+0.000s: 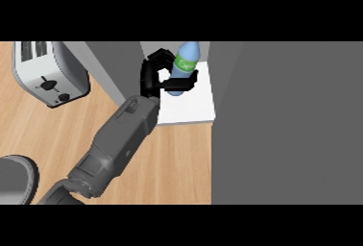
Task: Pick up the bottled water, place it into the cabinet and close the cabinet
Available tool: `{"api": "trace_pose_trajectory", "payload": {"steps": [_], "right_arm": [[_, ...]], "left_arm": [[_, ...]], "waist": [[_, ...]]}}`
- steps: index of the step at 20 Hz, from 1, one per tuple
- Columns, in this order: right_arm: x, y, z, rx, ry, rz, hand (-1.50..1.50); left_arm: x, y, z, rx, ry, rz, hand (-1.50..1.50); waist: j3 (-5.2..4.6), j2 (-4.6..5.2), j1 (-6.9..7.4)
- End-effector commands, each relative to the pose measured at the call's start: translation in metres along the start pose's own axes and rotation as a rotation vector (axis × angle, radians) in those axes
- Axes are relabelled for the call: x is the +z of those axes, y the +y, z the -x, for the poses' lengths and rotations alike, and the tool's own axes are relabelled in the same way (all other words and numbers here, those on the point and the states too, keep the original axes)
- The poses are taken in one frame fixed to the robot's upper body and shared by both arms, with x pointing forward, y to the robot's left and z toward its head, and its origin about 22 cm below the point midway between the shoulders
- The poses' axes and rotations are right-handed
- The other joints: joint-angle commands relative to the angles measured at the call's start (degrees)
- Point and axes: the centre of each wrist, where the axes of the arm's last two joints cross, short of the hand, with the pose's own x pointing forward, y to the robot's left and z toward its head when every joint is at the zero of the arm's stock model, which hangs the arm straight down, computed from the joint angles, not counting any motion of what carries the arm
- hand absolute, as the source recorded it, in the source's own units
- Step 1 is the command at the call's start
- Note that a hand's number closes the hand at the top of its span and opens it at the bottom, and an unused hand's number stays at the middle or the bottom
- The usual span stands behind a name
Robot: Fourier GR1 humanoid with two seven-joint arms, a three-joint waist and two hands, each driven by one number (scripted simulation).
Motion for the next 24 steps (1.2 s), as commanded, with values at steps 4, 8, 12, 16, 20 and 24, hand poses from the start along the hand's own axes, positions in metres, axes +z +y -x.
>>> {"api": "trace_pose_trajectory", "payload": {"steps": [4,8,12,16,20,24], "right_arm": [[-0.008,0.012,-0.025,0.002,-0.029,-0.036,-1.50],[-0.011,0.015,-0.016,0.023,-0.045,-0.041,-1.50],[-0.006,0.018,-0.018,-0.002,-0.027,-0.060,-1.50],[-0.004,0.005,-0.011,-0.006,-0.041,-0.049,-1.50],[-0.007,0.006,-0.011,0.011,-0.043,-0.036,-1.50],[-0.006,0.021,-0.017,0.027,-0.046,-0.065,-1.50]], "left_arm": [[-0.009,0.004,0.004,-0.120,-0.013,-0.014,-1.50],[-0.019,0.003,-0.008,-0.143,0.012,-0.018,-1.50],[-0.016,0.000,-0.005,-0.156,0.001,-0.046,-1.50],[-0.024,0.006,-0.013,-0.108,-0.062,0.003,-1.50],[-0.026,-0.010,-0.029,-0.004,-0.111,0.041,-1.50],[-0.021,-0.006,-0.021,0.046,-0.183,0.070,-1.50]], "waist": [[-0.02,0.02,0.05],[-0.02,0.48,-0.73],[-0.03,0.45,-1.47],[0.00,0.40,-0.79],[0.00,0.20,-0.82],[0.00,-0.22,-0.53]]}}
